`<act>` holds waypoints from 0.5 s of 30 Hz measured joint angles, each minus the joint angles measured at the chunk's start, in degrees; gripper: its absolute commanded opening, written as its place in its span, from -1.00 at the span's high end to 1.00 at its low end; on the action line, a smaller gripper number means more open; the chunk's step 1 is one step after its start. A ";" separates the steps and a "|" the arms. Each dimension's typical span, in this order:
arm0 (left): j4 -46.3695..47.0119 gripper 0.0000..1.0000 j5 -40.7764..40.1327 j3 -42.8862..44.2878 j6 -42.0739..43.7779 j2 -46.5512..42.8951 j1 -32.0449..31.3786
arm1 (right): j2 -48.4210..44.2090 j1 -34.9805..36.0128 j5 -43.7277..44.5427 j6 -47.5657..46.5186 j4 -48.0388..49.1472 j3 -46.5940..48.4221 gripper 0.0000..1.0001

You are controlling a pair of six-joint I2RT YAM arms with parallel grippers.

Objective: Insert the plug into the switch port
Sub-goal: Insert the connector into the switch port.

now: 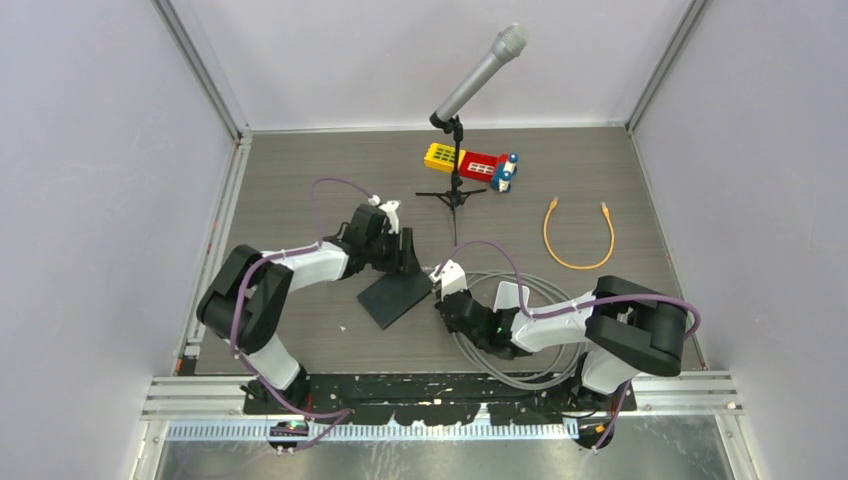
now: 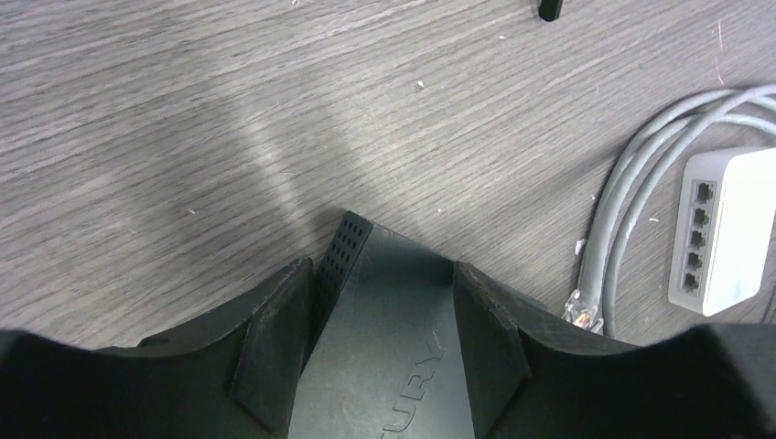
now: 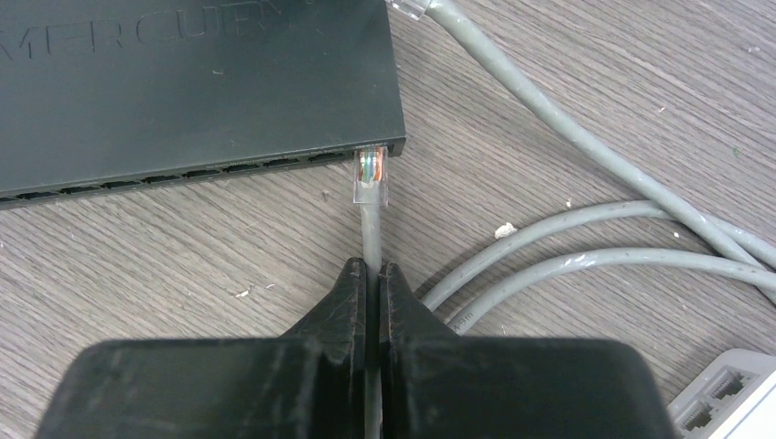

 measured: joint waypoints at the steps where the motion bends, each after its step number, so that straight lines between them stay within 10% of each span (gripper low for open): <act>1: -0.07 -0.20 -0.26 0.04 -0.50 0.00 0.00 | -0.02 0.00 0.00 0.00 0.00 -0.02 0.99; 15: -2.84 -0.29 -5.27 2.89 -2.78 1.14 0.04 | -0.09 -0.07 -0.04 0.00 0.04 -0.11 0.99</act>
